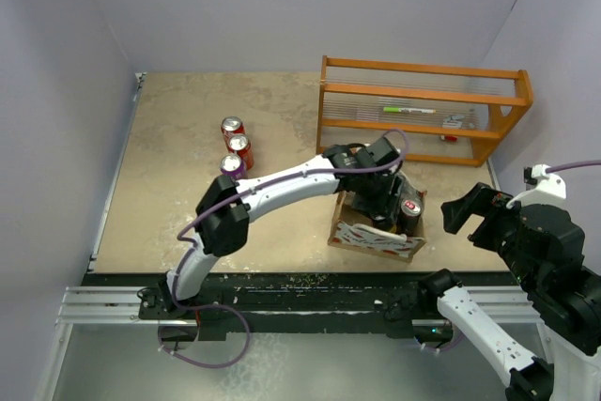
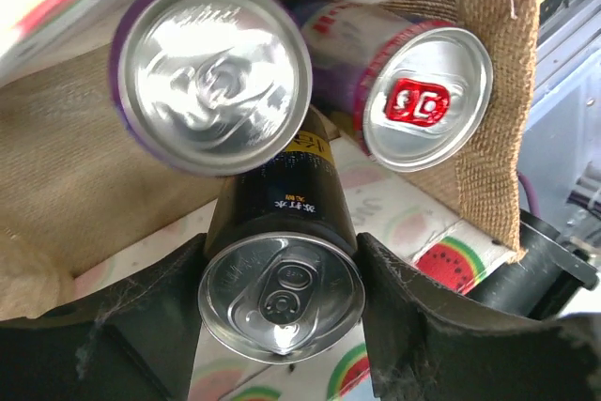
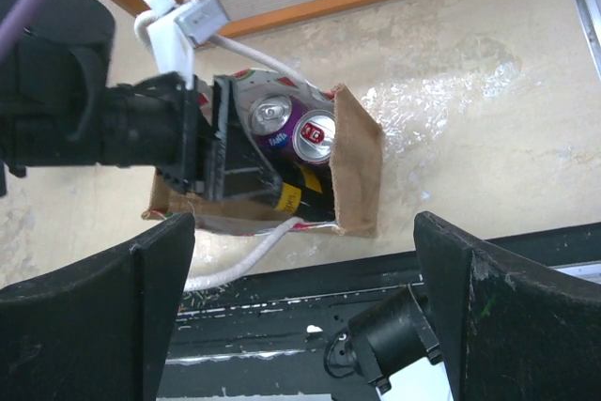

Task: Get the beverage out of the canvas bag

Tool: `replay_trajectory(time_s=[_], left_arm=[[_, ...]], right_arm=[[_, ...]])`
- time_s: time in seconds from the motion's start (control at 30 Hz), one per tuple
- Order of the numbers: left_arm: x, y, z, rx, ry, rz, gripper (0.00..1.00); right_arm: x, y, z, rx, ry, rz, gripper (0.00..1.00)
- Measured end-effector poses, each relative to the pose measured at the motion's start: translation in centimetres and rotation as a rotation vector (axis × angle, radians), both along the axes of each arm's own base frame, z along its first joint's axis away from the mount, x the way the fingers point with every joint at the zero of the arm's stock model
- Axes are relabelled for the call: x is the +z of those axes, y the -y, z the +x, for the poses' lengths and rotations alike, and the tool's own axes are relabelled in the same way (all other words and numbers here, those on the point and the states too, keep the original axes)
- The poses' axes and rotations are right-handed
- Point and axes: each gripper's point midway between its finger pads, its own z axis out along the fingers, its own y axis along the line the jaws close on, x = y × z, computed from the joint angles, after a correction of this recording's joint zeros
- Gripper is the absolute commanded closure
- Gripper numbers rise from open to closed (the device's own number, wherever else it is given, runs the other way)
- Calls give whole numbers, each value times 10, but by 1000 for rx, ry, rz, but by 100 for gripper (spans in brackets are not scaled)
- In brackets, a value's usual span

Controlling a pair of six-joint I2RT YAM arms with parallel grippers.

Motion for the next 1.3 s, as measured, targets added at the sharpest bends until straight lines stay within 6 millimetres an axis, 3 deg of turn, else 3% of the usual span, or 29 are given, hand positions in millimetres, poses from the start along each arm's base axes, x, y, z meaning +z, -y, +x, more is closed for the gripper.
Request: replay_trajectory(time_s=[0.17, 0.4, 0.43, 0.63, 0.9, 1.03, 1.13, 1.2, 1.3], left_arm=[[24, -19, 15, 64, -26, -41, 81], [101, -45, 12, 98, 49, -144, 86], [120, -52, 11, 103, 70, -175, 88], [188, -106, 7, 193, 171, -260, 96], [237, -198, 5, 367, 343, -238, 100], [243, -240, 9, 443, 440, -161, 100], [232, -266, 13, 497, 488, -70, 100], [210, -281, 15, 530, 496, 19, 100], [163, -295, 12, 578, 444, 149, 100]], right_arm=[[2, -5, 1, 24, 5, 10, 0], [1, -9, 1, 57, 3, 1, 0], [2, -9, 1, 61, 4, 0, 0], [0, -16, 4, 96, 5, 4, 0], [-3, -24, 11, 136, 3, -3, 0], [-3, -27, 15, 150, 5, -6, 0], [-5, -29, 19, 154, 2, -12, 0], [-5, -30, 22, 157, 0, -16, 0], [-7, -32, 25, 161, -5, -19, 0]])
